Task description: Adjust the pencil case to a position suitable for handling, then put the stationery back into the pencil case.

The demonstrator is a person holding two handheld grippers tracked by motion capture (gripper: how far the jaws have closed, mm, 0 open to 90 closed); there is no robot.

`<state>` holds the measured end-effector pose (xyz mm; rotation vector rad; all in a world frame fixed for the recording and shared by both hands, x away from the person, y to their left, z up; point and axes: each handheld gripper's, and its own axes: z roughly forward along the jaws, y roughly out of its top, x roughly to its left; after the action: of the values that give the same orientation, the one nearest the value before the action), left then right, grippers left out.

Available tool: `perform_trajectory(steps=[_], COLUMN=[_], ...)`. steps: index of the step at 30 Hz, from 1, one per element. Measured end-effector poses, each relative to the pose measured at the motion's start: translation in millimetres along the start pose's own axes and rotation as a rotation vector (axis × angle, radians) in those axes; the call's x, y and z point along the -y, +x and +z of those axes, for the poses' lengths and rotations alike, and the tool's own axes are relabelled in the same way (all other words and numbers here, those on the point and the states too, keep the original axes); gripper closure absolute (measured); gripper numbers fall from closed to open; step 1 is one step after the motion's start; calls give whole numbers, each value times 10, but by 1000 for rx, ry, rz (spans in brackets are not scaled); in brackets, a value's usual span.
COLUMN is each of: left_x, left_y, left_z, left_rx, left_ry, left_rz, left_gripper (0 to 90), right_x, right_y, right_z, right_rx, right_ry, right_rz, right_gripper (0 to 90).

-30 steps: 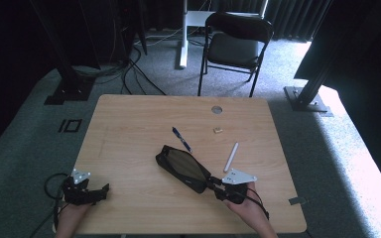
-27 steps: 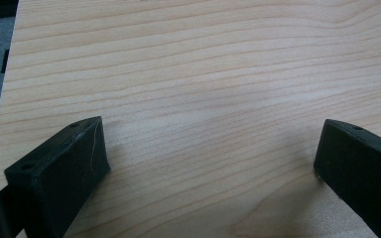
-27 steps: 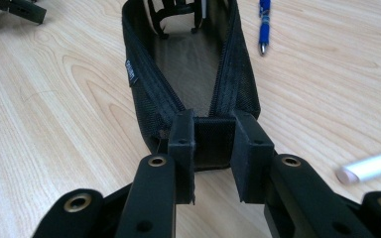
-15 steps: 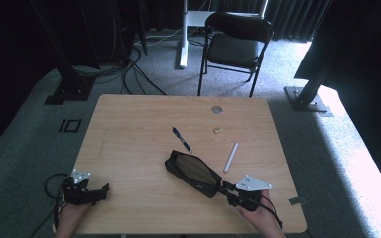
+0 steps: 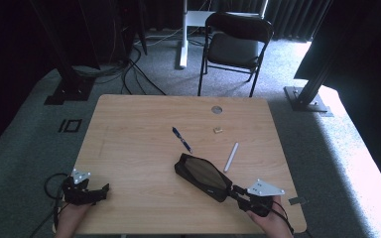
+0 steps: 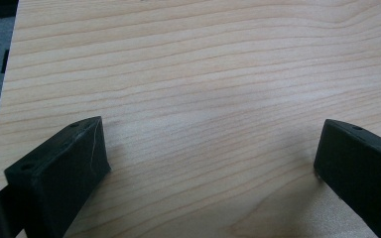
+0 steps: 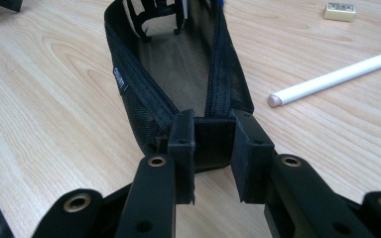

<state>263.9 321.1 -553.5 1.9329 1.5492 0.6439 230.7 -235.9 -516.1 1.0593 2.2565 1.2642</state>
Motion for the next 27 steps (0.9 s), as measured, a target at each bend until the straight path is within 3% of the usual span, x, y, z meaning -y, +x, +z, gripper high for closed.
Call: perform_trajectory(steps=[3, 14, 20, 27], left_x=[0, 0, 0, 0], left_y=[0, 0, 0, 0], left_z=[0, 0, 0, 0], left_rx=[0, 0, 0, 0], left_ry=[0, 0, 0, 0], left_rz=[0, 0, 0, 0], left_gripper=[5, 6, 5, 5], right_x=[24, 4, -17, -115], right_y=[-2, -9, -8, -26], right_z=[-26, -52, -64, -101], right_rx=[30, 27, 18, 17], right_ry=[11, -8, -39, -93], right_rz=[-15, -8, 13, 28], right_gripper=[727, 620, 544, 521])
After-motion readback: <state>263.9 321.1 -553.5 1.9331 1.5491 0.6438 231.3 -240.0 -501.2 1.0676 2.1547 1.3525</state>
